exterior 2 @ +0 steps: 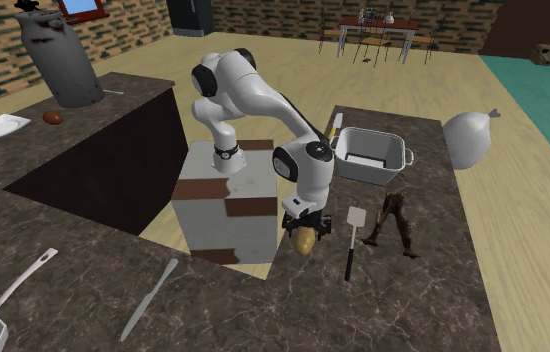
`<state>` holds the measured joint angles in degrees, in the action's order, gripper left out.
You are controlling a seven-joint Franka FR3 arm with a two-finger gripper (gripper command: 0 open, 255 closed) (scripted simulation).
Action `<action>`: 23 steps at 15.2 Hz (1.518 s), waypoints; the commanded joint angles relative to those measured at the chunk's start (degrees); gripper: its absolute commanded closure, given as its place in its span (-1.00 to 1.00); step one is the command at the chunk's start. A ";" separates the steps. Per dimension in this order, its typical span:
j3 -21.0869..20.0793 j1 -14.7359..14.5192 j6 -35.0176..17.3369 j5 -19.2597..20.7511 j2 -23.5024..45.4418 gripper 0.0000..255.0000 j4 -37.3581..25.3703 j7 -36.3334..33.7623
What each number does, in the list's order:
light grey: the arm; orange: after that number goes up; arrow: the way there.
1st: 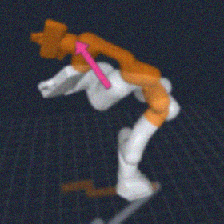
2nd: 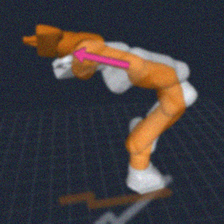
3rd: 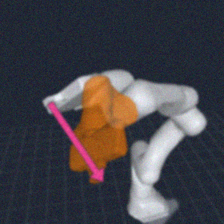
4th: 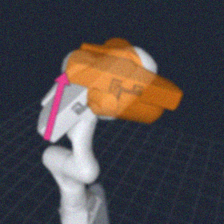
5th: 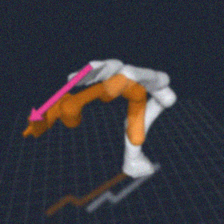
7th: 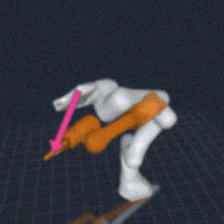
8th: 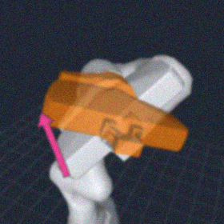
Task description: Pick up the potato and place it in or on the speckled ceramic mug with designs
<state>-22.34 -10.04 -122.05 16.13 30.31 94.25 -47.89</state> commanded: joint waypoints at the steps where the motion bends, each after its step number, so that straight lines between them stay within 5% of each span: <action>1: 0.00 -0.01 -0.02 0.01 0.02 -1.00 0.00 -0.01; 3: 0.00 0.00 -0.02 0.01 0.01 -1.00 0.00 -0.01; 4: 0.00 0.00 -0.02 0.01 0.01 1.00 0.00 -0.01; 13: 0.00 0.00 -0.02 0.01 0.02 1.00 0.00 -0.01; 23: -0.92 0.39 6.03 -1.69 -3.16 1.00 -3.14 1.26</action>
<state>-23.19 -9.70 -116.52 14.60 27.46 91.31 -46.74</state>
